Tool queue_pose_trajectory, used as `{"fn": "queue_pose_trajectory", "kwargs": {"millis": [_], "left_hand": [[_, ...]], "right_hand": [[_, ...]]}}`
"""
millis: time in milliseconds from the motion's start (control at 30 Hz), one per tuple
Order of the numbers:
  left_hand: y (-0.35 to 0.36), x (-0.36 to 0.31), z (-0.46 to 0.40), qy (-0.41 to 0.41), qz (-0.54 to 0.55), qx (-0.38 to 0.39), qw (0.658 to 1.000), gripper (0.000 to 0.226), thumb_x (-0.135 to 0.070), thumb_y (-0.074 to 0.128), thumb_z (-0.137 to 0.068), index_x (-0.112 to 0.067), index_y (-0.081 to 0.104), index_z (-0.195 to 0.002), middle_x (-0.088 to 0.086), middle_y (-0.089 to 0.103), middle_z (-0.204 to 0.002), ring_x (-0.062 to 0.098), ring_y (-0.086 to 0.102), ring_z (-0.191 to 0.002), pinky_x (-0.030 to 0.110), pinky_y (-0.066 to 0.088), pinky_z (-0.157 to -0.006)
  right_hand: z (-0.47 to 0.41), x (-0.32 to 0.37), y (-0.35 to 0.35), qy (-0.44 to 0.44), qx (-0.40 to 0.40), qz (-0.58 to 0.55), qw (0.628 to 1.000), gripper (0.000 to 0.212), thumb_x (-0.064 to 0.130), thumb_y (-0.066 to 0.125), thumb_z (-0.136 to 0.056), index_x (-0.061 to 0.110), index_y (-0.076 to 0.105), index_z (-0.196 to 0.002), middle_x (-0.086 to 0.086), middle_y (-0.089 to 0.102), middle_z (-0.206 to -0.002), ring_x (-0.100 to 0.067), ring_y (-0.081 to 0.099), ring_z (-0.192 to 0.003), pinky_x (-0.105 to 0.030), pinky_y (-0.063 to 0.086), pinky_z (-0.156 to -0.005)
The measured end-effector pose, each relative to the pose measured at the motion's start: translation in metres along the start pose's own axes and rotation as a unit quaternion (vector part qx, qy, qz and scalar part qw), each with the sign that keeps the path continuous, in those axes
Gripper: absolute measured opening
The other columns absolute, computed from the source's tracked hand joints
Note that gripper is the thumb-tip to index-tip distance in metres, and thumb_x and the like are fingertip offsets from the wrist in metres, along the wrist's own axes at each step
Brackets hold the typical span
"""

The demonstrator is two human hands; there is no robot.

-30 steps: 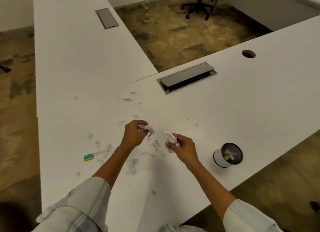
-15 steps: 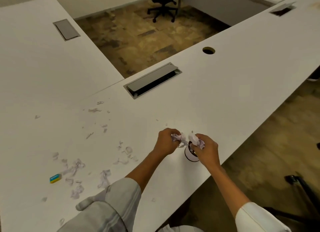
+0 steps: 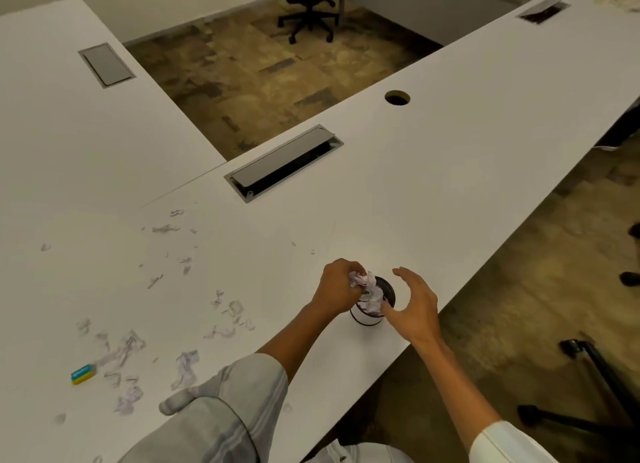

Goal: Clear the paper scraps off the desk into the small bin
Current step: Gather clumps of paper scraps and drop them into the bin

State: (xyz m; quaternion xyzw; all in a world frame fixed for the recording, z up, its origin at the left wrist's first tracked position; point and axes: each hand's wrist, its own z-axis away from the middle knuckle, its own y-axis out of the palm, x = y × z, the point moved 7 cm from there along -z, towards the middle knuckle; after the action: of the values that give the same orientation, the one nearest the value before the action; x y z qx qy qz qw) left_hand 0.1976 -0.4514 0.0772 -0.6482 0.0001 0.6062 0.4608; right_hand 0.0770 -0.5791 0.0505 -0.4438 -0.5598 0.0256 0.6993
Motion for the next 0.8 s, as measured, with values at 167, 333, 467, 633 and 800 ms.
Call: {"fn": "queue_pose_trajectory", "kwargs": {"millis": [167,333,467,633,800], "left_hand": [[0.025,-0.016,-0.002,0.012,-0.055,0.081,0.995,0.037,-0.01,0.07,-0.079,-0.007,0.065,-0.115,0.015,0.064,-0.117,0.028,0.061,-0.107,0.026,0.046,-0.086],[0.036,-0.012,0.004,0.002,-0.085,0.157,0.984,0.084,-0.02,0.078,-0.075,-0.019,0.032,-0.145,0.01,0.047,-0.144,0.029,0.048,-0.129,0.038,0.044,-0.105],[0.031,-0.005,0.005,-0.02,-0.042,0.183,0.982,0.099,-0.016,0.081,-0.071,-0.021,0.02,-0.149,0.014,0.045,-0.145,0.032,0.05,-0.128,0.04,0.048,-0.102],[0.01,0.012,0.011,-0.041,0.076,0.173,0.981,0.091,-0.009,0.077,-0.071,-0.022,0.025,-0.145,0.015,0.043,-0.144,0.031,0.055,-0.125,0.037,0.053,-0.095],[-0.014,0.049,0.027,-0.075,0.103,0.13,0.983,0.075,-0.013,0.076,-0.071,-0.024,0.039,-0.135,0.007,0.058,-0.124,0.023,0.069,-0.1,0.031,0.06,-0.076]], "right_hand": [[-0.001,-0.021,-0.02,0.046,-0.024,-0.023,0.998,0.061,0.015,0.082,-0.068,0.024,0.058,-0.123,0.007,0.059,-0.121,-0.006,0.058,-0.103,-0.018,0.045,-0.082],[0.001,-0.028,-0.02,0.056,-0.02,-0.036,0.998,0.049,0.015,0.081,-0.069,0.026,0.063,-0.113,0.012,0.062,-0.108,-0.005,0.062,-0.093,-0.012,0.046,-0.071],[-0.001,-0.023,-0.008,0.055,-0.006,-0.034,0.998,0.036,0.018,0.081,-0.072,0.025,0.068,-0.105,0.011,0.067,-0.1,0.0,0.065,-0.082,-0.007,0.048,-0.057],[-0.009,-0.004,0.004,0.014,-0.001,-0.017,1.0,0.027,0.022,0.078,-0.079,0.019,0.069,-0.105,0.007,0.069,-0.099,-0.003,0.066,-0.08,-0.01,0.055,-0.06],[-0.017,0.027,0.034,-0.071,0.098,0.141,0.983,0.016,0.019,0.064,-0.088,0.022,0.074,-0.1,0.001,0.071,-0.114,-0.018,0.068,-0.095,-0.028,0.056,-0.079]]}}
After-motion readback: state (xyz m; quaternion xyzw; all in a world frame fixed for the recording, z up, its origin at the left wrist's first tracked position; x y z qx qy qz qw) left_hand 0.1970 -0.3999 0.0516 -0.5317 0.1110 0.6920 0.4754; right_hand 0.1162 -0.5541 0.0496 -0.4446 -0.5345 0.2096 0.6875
